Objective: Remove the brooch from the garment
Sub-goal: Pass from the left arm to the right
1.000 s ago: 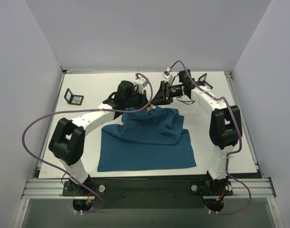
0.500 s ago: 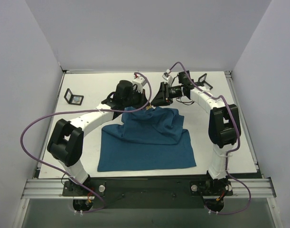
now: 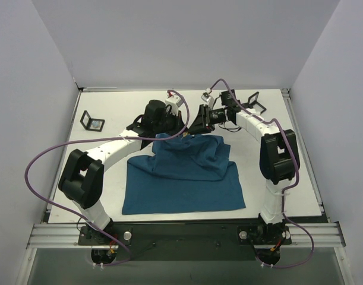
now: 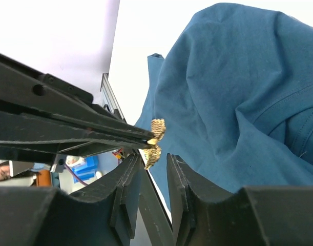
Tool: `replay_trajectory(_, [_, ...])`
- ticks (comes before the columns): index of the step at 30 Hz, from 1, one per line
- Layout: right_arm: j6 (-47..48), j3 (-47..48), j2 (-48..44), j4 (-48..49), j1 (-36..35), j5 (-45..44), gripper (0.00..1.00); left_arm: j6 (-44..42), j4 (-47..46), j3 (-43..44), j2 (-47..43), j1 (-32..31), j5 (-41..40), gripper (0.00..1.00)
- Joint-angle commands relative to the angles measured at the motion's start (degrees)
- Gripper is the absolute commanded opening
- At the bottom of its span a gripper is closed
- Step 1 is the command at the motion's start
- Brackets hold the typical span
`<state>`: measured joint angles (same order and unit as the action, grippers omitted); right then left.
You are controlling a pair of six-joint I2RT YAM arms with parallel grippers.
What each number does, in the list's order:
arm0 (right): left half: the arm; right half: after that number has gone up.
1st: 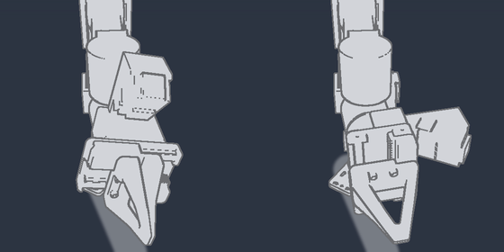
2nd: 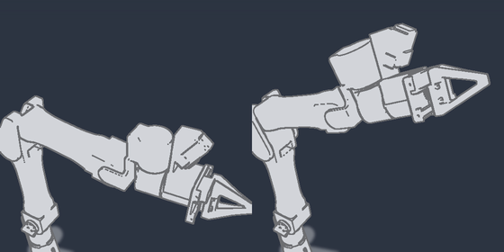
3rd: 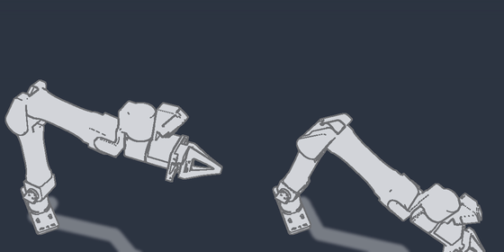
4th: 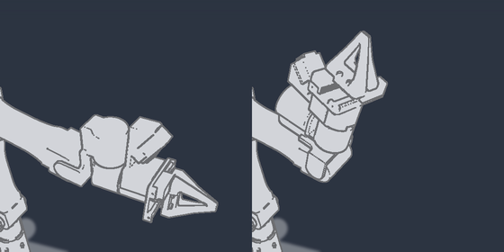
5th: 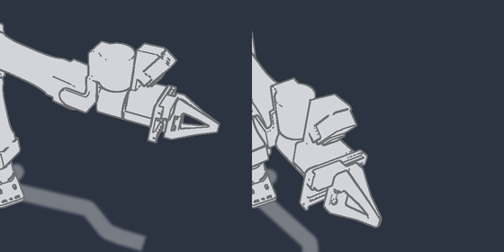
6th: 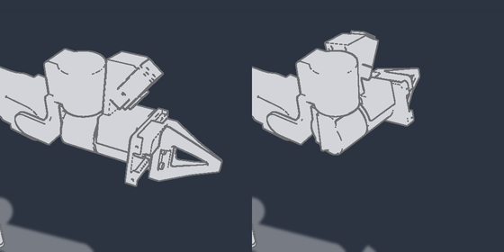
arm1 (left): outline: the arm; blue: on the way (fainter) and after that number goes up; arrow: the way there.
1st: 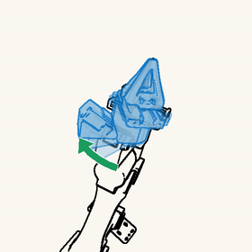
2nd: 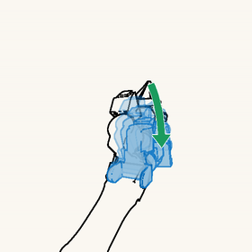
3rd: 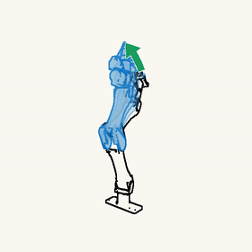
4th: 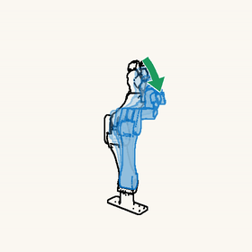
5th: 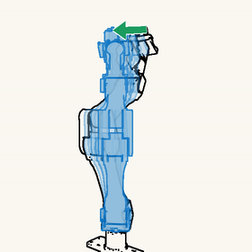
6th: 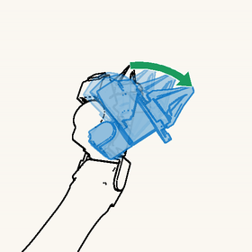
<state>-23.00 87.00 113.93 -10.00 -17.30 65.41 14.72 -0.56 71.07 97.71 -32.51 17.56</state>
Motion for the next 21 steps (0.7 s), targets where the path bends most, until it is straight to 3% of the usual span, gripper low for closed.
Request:
replay_trajectory(1, [-0.99,1.33,0.59,0.6,-0.54,1.56,0.27,0.75,-2.87,0.74,-2.26,0.43,0.54,0.0])
replay_trajectory(7, [-1.16,1.5,1.03,0.77,-0.54,2.0,0.15,0.66,-2.87,0.65,-2.17,0.35,0.72,0.0])
replay_trajectory(11, [-1.52,1.68,0.77,1.3,-0.54,3.14,0.0,0.66,-3.05,0.65,-1.91,0.35,0.89,0.0])
replay_trajectory(15, [-1.17,1.42,0.15,1.65,-0.63,3.41,0.0,1.19,-3.13,0.74,-1.82,0.43,1.33,0.0])
replay_trajectory(21, [-0.38,-0.08,-2.3,1.21,-0.02,3.67,0.0,1.36,-2.17,2.85,-3.84,5.35,2.56,0.38])
